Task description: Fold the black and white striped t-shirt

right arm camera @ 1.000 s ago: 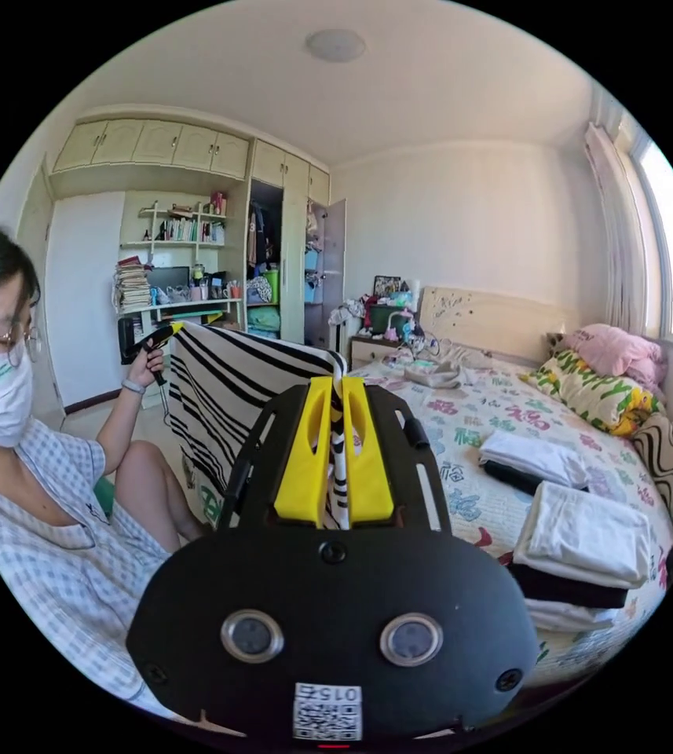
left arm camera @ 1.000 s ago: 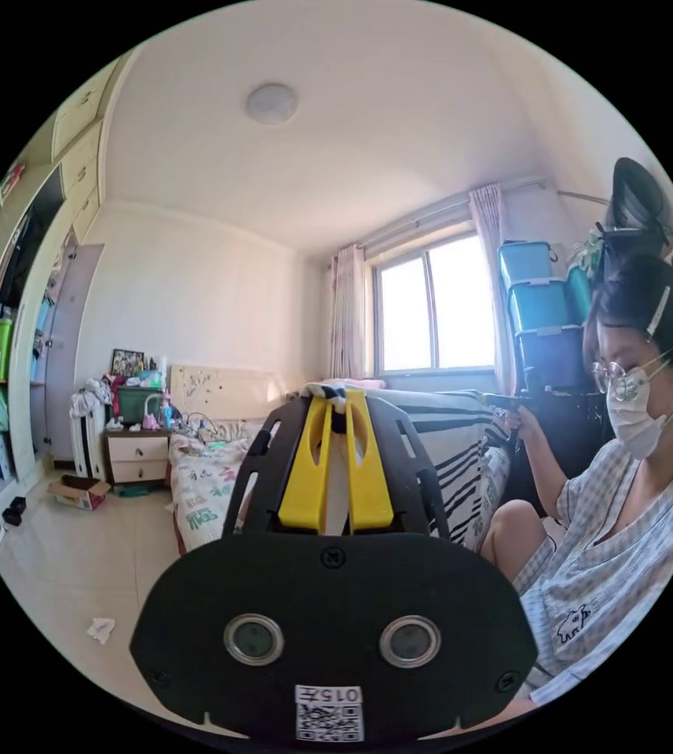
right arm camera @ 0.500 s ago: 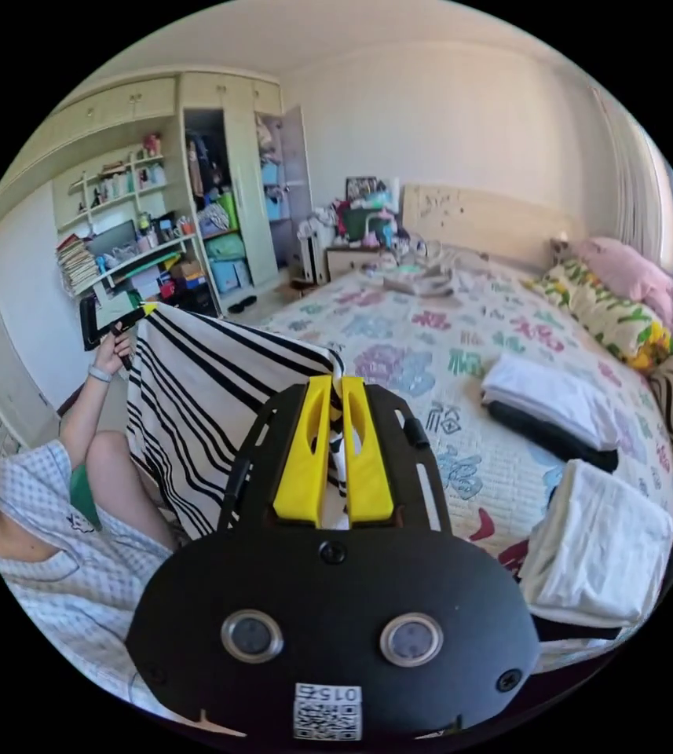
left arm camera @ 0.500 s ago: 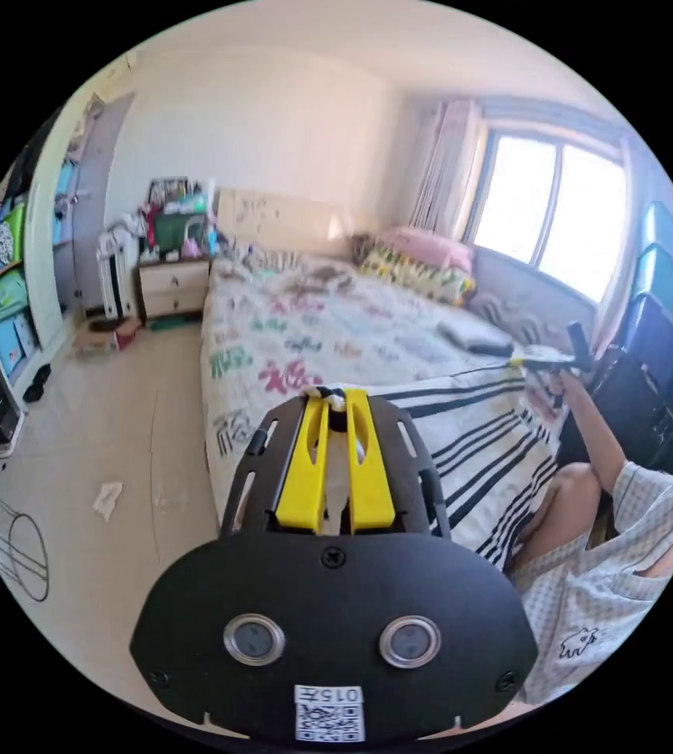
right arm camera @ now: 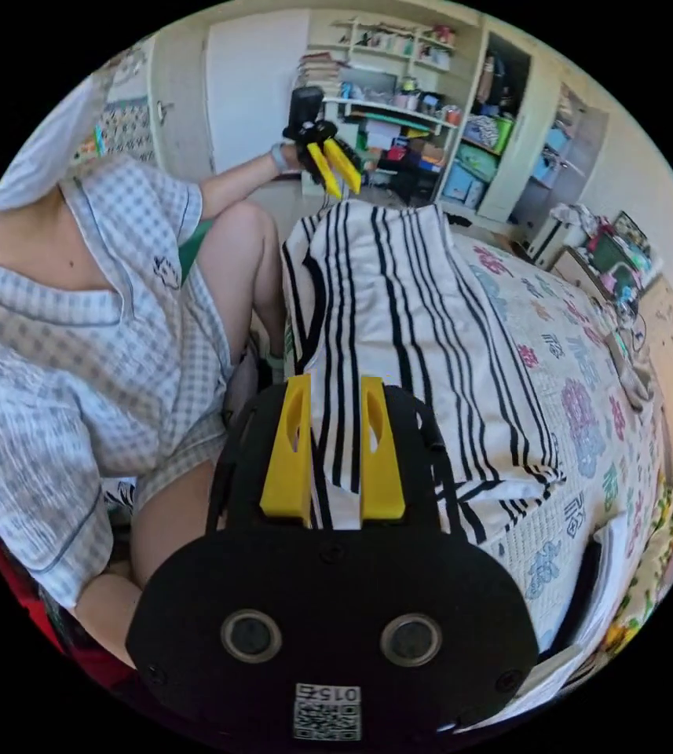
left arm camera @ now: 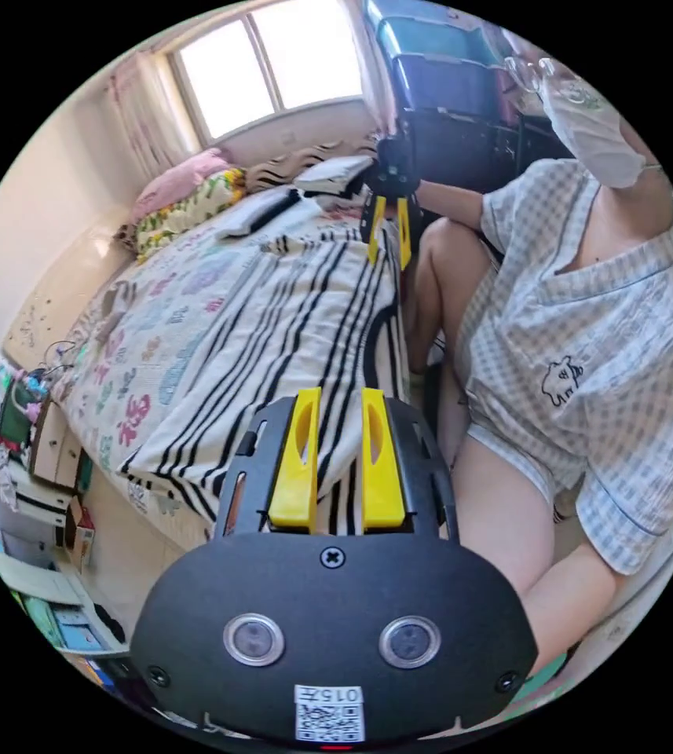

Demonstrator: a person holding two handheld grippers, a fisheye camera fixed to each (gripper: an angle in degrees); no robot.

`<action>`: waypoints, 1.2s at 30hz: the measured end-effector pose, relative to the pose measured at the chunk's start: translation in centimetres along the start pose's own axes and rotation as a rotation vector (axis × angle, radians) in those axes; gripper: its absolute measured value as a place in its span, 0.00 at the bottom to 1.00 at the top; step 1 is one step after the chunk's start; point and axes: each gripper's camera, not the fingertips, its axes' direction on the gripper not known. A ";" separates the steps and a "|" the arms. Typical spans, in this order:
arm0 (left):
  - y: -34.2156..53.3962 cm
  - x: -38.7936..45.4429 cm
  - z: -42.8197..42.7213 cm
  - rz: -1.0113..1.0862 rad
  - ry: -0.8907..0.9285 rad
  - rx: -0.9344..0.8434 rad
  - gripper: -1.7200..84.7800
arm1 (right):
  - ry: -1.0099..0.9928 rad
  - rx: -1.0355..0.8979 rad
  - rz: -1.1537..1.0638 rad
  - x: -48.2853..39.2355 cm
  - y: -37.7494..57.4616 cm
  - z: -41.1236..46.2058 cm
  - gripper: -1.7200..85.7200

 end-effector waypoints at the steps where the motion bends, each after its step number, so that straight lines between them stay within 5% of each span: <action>1: -0.8 0.8 1.2 0.028 -0.026 -0.072 0.12 | 0.072 -0.078 -0.008 -0.2 -0.6 1.2 0.14; 4: -2.1 1.5 4.9 0.048 -0.063 -0.251 0.12 | 0.202 -0.106 -0.045 -0.8 -1.2 2.1 0.11; 10: -4.2 3.1 4.4 0.102 -0.136 -0.301 0.05 | 0.140 -0.034 0.048 2.1 -0.6 0.6 0.02; 17: -4.2 -0.2 -2.9 -0.079 -0.330 -0.010 0.02 | 0.210 0.278 0.470 10.1 2.7 -8.1 0.01; 21: -5.9 -6.6 -7.3 -0.247 -0.408 0.187 0.02 | 0.230 0.422 0.679 17.8 4.5 -12.9 0.01; 28: -11.9 -20.2 -6.5 -0.396 -0.655 0.137 0.02 | 0.404 0.383 0.862 34.0 2.3 -15.1 0.01; 36: -11.6 -37.2 1.4 -0.661 -0.631 0.050 0.02 | 0.366 0.259 1.050 52.4 0.4 -7.4 0.02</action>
